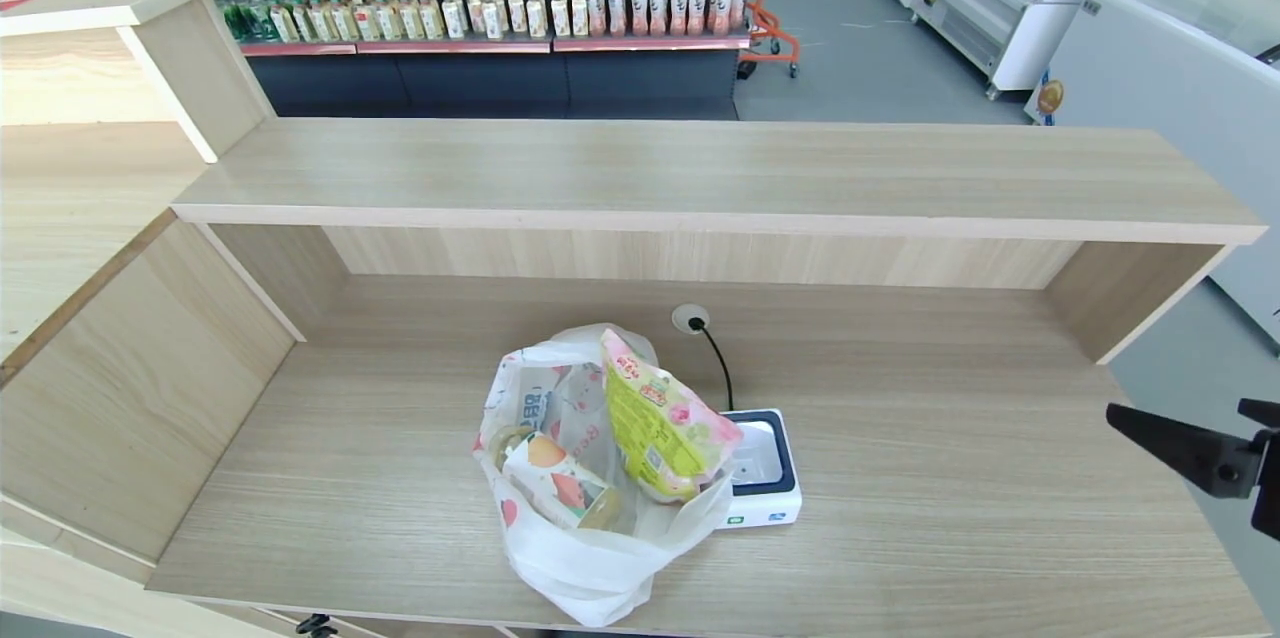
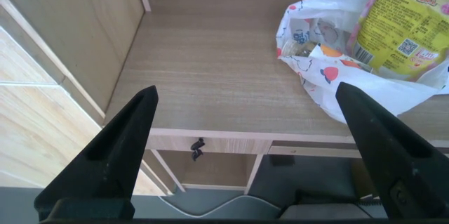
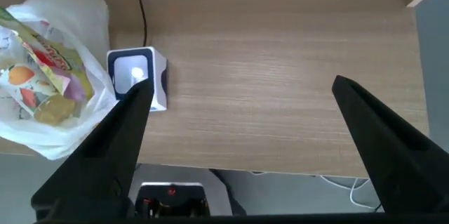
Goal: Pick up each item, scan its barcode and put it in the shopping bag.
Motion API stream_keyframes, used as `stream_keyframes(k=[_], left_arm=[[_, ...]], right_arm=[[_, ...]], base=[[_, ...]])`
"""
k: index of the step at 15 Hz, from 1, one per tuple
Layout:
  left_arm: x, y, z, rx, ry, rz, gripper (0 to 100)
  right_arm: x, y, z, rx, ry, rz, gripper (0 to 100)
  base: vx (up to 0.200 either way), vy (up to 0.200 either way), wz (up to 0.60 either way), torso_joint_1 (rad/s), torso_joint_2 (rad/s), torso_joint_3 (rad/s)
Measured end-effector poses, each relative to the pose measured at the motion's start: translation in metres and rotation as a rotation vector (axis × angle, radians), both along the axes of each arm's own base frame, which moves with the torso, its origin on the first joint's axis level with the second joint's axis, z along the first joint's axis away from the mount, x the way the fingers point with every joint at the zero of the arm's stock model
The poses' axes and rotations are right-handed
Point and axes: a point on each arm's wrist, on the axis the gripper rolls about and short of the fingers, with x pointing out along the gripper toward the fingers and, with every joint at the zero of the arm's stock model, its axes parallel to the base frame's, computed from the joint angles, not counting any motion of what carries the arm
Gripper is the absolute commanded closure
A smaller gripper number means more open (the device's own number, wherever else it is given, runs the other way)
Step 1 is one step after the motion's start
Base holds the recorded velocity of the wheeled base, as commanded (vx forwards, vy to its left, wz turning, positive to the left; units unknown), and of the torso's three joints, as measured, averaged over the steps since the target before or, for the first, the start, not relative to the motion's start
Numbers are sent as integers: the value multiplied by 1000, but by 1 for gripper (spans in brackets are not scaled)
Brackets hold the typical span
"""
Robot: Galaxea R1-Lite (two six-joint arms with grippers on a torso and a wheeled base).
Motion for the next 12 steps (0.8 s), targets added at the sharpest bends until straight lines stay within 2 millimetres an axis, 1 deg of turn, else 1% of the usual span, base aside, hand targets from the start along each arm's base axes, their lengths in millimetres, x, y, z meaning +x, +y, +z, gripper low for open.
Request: stream_keyframes(k=[3,6,10,12], left_arm=[[0,0,0,0,0,0,0],[0,0,0,0,0,0,0],[0,0,0,0,0,0,0],[0,0,0,0,0,0,0]], right_arm=[[-15,-12,-26,-49,-29,42,0],[-37,-23,-52,-84,-24,33,0],[-60,-27,-77,-105,-42,7,0],[-79,-29,-97,-131,-84,-7,0]], base=[[0,0,0,0,0,0],[0,0,0,0,0,0],[0,0,0,0,0,0],[0,0,0,0,0,0]])
